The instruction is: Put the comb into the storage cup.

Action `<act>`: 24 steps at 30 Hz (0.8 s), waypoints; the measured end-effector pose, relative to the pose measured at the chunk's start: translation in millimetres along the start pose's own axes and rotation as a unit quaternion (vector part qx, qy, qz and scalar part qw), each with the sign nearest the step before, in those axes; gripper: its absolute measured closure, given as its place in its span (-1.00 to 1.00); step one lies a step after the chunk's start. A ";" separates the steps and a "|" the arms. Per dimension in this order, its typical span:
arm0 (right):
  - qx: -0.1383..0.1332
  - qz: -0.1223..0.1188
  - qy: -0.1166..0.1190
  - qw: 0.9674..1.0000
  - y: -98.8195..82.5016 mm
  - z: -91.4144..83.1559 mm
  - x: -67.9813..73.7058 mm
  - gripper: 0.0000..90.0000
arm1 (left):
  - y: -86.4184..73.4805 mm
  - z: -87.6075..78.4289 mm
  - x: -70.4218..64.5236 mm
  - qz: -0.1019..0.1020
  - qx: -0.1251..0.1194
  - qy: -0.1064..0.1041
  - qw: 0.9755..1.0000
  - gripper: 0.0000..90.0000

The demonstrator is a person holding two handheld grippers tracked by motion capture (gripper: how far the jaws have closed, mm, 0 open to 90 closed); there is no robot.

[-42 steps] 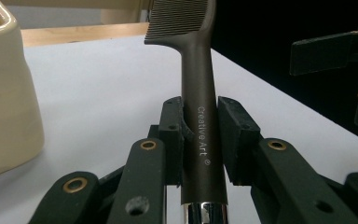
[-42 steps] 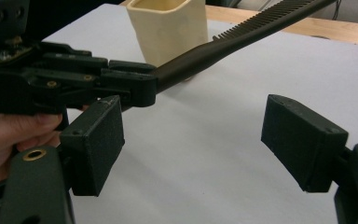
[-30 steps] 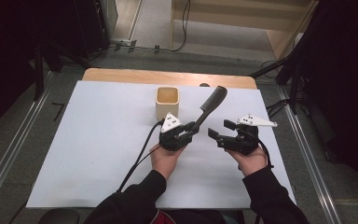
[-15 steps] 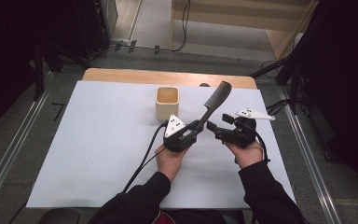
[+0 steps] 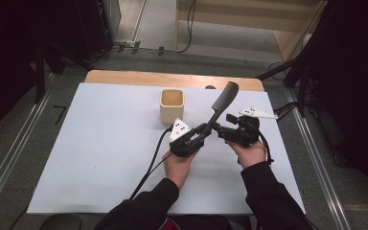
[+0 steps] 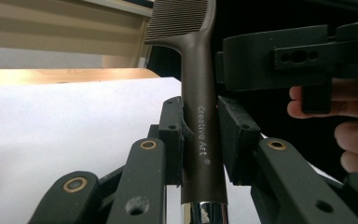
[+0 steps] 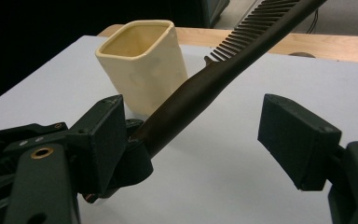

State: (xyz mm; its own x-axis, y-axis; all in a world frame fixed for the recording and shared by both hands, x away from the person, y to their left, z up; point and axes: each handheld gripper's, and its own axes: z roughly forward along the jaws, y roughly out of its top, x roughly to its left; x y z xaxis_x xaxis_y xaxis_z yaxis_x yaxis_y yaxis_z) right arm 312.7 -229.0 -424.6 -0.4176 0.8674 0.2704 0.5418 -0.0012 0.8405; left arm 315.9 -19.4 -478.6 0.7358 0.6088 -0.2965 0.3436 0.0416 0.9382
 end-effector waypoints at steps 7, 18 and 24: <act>0.000 0.008 0.001 1.000 0.9 6.9 0.3 -0.48 | -0.8 0.2 -2.2 0.000 -0.007 0.001 1.000 0.62; 0.007 0.024 0.007 1.000 2.7 15.9 0.1 -0.33 | -3.5 1.3 -2.9 -0.009 -0.006 -0.005 1.000 0.62; 0.017 0.035 0.010 0.999 2.6 20.3 0.4 -0.18 | -4.5 1.8 -3.9 -0.010 -0.005 -0.006 1.000 0.62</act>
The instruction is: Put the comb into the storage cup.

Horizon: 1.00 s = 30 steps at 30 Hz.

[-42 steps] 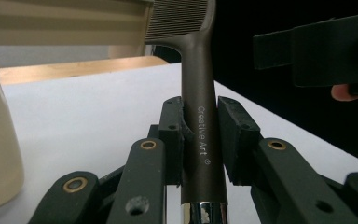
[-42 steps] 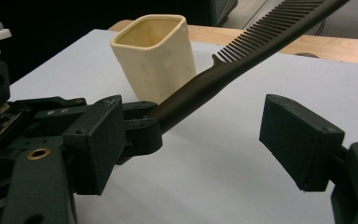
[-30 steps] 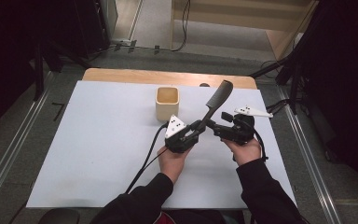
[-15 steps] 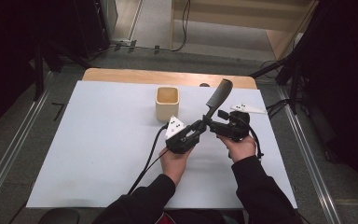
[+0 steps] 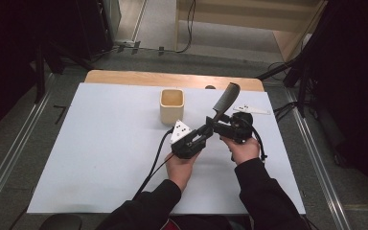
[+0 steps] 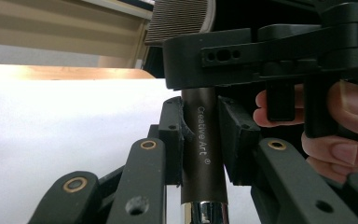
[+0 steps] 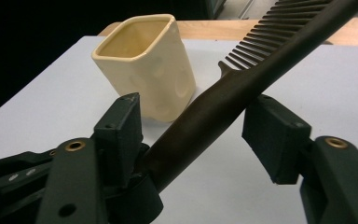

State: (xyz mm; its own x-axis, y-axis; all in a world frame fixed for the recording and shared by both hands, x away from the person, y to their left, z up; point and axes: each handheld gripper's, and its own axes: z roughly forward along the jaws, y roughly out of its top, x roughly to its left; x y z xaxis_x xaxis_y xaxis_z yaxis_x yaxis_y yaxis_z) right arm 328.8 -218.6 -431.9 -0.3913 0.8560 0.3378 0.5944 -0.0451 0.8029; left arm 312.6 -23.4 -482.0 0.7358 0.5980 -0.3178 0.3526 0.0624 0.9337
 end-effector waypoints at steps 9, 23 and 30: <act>0.017 0.042 -0.001 0.999 1.7 2.0 -3.0 0.16 | -2.8 1.1 -1.7 0.000 0.003 -0.002 1.000 0.62; 0.037 0.084 0.011 0.996 3.9 1.7 -5.6 0.32 | -5.2 1.8 -2.0 -0.001 0.014 -0.001 1.000 0.62; 0.041 0.097 0.014 0.994 4.8 1.0 -5.6 0.38 | -6.0 2.4 -2.6 -0.003 0.017 -0.002 1.000 0.62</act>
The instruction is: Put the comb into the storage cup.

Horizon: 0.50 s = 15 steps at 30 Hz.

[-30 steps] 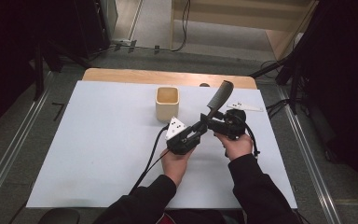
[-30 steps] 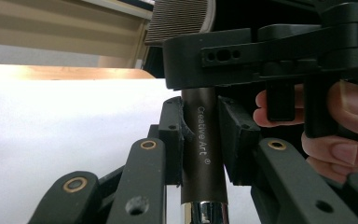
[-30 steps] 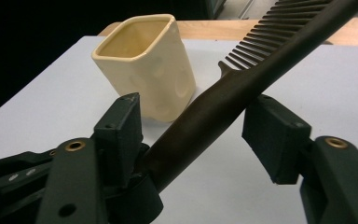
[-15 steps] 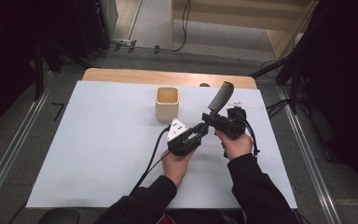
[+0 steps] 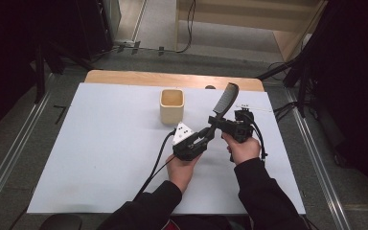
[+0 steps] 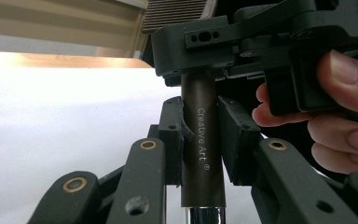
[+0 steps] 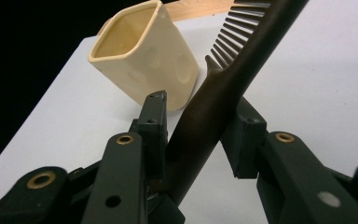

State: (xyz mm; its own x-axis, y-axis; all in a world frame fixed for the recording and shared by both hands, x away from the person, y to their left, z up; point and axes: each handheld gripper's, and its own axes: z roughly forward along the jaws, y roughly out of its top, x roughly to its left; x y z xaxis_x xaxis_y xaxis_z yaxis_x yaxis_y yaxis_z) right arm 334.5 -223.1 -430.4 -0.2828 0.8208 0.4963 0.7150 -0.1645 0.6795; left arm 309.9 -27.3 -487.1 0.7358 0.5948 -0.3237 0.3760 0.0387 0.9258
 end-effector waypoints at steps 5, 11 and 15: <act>0.002 0.003 0.002 1.000 0.7 -0.4 -0.2 0.42 | -0.6 0.4 -0.1 0.000 0.003 0.000 1.000 0.62; 0.008 0.011 0.008 1.000 1.2 -0.4 -0.3 0.47 | -1.2 0.8 0.3 -0.001 0.008 -0.001 1.000 0.61; 0.011 0.018 0.015 1.000 1.8 -0.5 -1.6 0.49 | -1.7 1.3 0.5 -0.003 0.008 -0.003 1.000 0.61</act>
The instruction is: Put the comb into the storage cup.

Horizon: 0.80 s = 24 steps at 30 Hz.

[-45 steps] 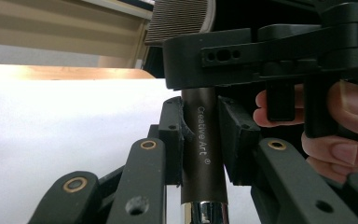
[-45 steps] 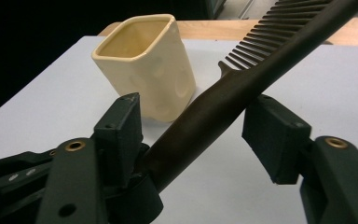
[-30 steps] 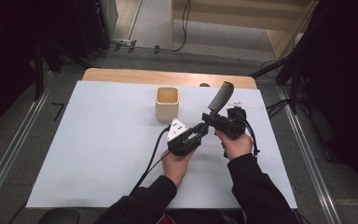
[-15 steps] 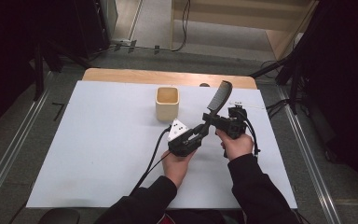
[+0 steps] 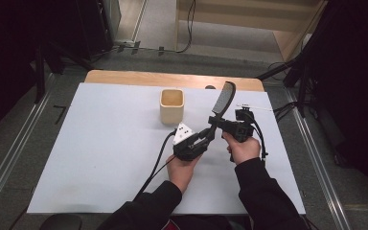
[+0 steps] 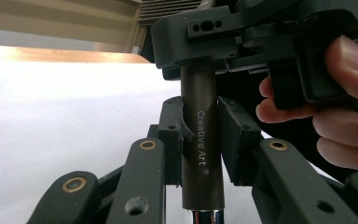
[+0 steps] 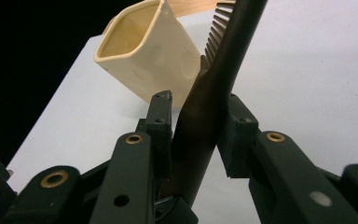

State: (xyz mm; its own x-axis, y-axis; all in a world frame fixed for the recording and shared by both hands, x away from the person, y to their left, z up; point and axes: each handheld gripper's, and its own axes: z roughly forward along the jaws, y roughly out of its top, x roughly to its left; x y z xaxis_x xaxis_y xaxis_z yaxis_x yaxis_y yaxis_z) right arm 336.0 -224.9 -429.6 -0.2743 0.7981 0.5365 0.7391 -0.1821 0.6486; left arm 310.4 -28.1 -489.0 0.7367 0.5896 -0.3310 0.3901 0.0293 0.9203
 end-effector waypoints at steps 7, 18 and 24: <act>0.008 0.002 0.003 1.000 0.2 0.2 0.5 0.52 | -0.5 0.0 0.1 0.002 0.005 -0.003 1.000 0.59; 0.009 -0.013 -0.004 1.000 0.1 -0.6 4.6 0.55 | 2.3 -2.6 2.1 -0.003 0.006 -0.003 1.000 0.39; 0.010 -0.021 -0.017 1.000 -0.7 0.3 3.8 0.55 | 5.4 -5.9 4.2 -0.004 0.014 -0.003 1.000 0.28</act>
State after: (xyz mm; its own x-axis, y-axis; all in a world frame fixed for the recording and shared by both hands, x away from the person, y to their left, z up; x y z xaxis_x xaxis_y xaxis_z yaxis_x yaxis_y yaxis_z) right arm 334.6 -221.6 -428.2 -0.2840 0.8241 0.4901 0.7398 -0.1368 0.6588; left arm 312.4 -20.7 -484.3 0.7367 0.5849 -0.3394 0.4107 0.0117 0.9117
